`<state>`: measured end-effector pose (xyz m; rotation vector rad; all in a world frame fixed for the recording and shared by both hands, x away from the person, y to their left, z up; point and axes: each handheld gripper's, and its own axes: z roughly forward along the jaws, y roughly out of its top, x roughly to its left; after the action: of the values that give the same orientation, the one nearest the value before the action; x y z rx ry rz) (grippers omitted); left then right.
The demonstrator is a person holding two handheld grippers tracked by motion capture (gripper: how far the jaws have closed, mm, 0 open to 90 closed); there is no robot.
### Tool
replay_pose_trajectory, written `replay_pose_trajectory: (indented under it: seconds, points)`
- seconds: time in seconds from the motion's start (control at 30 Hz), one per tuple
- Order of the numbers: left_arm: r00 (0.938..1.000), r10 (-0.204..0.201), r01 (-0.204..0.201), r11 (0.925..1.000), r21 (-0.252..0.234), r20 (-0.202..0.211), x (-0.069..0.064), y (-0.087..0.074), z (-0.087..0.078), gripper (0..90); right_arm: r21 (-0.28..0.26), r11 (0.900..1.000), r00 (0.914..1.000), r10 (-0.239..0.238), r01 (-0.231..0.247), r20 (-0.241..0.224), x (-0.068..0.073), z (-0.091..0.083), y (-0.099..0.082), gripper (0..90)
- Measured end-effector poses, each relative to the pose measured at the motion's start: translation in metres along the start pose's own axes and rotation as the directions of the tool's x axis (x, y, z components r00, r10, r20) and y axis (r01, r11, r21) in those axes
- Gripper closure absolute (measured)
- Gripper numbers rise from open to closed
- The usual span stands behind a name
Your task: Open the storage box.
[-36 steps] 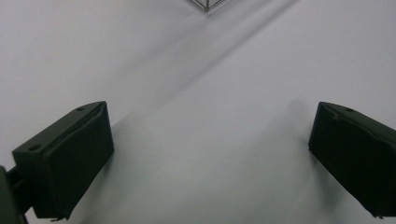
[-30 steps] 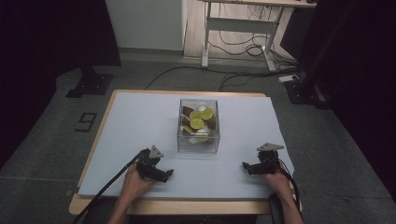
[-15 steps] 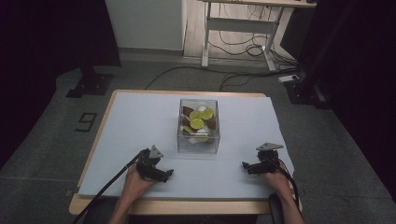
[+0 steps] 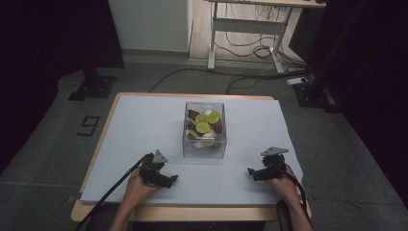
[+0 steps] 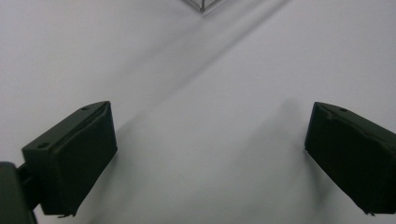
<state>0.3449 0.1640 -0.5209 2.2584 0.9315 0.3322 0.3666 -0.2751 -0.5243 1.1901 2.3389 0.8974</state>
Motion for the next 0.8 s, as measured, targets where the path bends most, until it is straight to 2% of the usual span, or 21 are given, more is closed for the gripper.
replay_pose_trajectory:
  seconds: [0.13, 0.47, 0.57, 0.63, 0.8]
  points:
    - [0.9998, -0.004, 0.005, 0.9997, -0.025, 0.018, -0.001, 0.002, -0.006, 5.6, -0.008, 0.9997, 0.9996, -0.023, 0.023, -0.019, 0.006, -0.006, 0.004, 0.5]
    - [0.9976, 0.023, -0.018, 0.9966, -0.081, 0.065, -0.007, 0.012, -0.018, 13.3, -0.033, 0.9986, 0.9973, -0.044, 0.042, -0.059, 0.018, -0.015, 0.014, 0.0]
    - [0.9974, 0.028, -0.022, 0.9959, -0.088, 0.066, -0.008, 0.014, -0.02, 14.0, -0.032, 0.9986, 0.9967, -0.045, 0.043, -0.067, 0.019, -0.016, 0.016, 0.0]
    - [0.9965, 0.024, -0.015, 0.9946, -0.103, 0.08, -0.008, 0.016, -0.022, 14.5, -0.031, 0.9988, 0.9961, -0.039, 0.037, -0.079, 0.021, -0.017, 0.018, 0.0]
    - [0.9957, 0.032, -0.023, 0.9936, -0.11, 0.086, -0.009, 0.021, -0.025, 16.2, -0.059, 0.9978, 0.9952, -0.037, 0.031, -0.091, 0.022, -0.021, 0.022, 0.4]
